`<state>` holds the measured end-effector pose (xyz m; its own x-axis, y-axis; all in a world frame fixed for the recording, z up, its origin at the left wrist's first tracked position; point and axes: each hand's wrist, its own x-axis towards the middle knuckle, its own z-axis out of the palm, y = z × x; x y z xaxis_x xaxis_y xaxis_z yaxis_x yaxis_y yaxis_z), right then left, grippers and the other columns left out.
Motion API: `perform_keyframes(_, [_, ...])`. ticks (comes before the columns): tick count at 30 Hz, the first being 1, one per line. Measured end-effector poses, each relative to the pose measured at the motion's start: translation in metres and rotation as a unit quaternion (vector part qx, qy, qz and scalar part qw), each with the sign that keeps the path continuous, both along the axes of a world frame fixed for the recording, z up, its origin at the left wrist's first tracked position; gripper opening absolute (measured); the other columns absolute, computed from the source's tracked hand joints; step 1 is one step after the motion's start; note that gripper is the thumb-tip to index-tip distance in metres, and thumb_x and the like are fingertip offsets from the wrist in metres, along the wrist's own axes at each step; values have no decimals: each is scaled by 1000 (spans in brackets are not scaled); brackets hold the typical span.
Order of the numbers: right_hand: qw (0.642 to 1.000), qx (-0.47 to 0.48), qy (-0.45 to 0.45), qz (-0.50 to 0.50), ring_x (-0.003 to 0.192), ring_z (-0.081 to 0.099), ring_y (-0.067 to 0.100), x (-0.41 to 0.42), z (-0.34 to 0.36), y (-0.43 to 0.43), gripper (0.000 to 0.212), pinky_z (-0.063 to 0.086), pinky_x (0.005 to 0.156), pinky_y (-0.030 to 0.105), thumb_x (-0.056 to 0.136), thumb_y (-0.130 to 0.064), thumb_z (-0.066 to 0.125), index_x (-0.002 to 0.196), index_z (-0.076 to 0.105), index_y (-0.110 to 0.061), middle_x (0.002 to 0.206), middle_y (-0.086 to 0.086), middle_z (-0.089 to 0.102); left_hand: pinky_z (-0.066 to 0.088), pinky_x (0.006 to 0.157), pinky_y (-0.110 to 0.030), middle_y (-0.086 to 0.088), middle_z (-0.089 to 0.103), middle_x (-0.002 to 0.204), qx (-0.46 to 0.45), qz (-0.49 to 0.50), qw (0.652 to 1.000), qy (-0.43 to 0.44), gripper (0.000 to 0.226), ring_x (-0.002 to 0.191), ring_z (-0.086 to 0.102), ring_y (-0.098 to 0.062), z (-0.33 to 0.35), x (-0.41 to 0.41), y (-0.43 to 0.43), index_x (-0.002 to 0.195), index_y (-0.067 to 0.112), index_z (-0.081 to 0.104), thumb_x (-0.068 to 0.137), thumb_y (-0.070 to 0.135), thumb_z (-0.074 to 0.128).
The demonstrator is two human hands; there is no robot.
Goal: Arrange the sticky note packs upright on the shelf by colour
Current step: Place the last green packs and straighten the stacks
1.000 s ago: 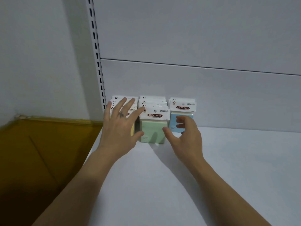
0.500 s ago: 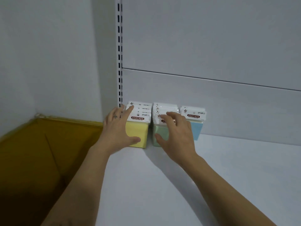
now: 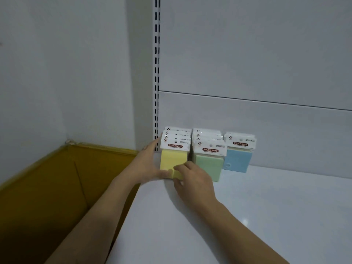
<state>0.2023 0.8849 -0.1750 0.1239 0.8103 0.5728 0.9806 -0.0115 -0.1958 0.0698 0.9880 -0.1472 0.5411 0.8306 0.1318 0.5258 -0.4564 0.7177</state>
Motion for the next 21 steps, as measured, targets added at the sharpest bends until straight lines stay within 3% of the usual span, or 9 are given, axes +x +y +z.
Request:
perform_keyframes(3, [999,2,-41,-28,55,59,18,8,-5,0,33,44,46,23,47,-11,83,76,72,-23,66,-5,60,45,99,-36,8,35,147,-27,0,1000,-2,120,128,43,-16,-9,-2,1,148,37,9,60,22,88])
perform_keyframes(6, [998,-19,-32,-47,53,58,18,10,-9,1,40,42,44,21,43,-6,86,78,73,-22,66,-4,59,46,83,-26,4,43,142,-27,15,1000,2,110,113,52,-13,-16,-2,4,148,31,15,64,20,85])
perform_keyframes(10, [998,-11,-56,-31,50,57,19,5,-11,0,22,41,42,23,51,-11,82,69,72,-20,61,-3,58,53,80,-27,5,55,128,-18,-4,1000,-3,95,99,60,-10,-15,-1,7,143,30,30,65,23,85])
perform_keyframes(12, [997,-9,-67,-35,47,54,18,4,-11,1,10,36,43,22,57,-17,77,63,69,-22,56,-4,54,50,71,-19,8,58,117,-13,-12,1000,-4,86,90,61,-5,-14,0,8,138,29,38,66,22,84])
perform_keyframes(14, [996,-11,-79,-41,48,53,18,3,-12,2,12,35,46,22,58,-16,78,63,69,-22,56,-4,52,48,65,-14,9,59,111,-11,-9,1000,-7,81,85,61,-2,-15,1,9,135,28,41,67,21,84])
perform_keyframes(18, [994,-18,-106,-26,56,56,19,1,-16,4,18,41,51,24,54,-14,80,68,72,-22,61,-4,57,48,64,-16,12,59,102,-7,14,1000,-18,77,81,62,-4,-18,4,13,132,26,45,66,21,84])
perform_keyframes(21, [993,-34,-106,-23,60,57,19,0,-19,5,18,44,52,27,55,-16,78,71,72,-22,65,-4,60,54,71,-24,7,62,108,2,29,999,-27,79,81,65,-8,-24,6,14,135,22,46,65,23,84])
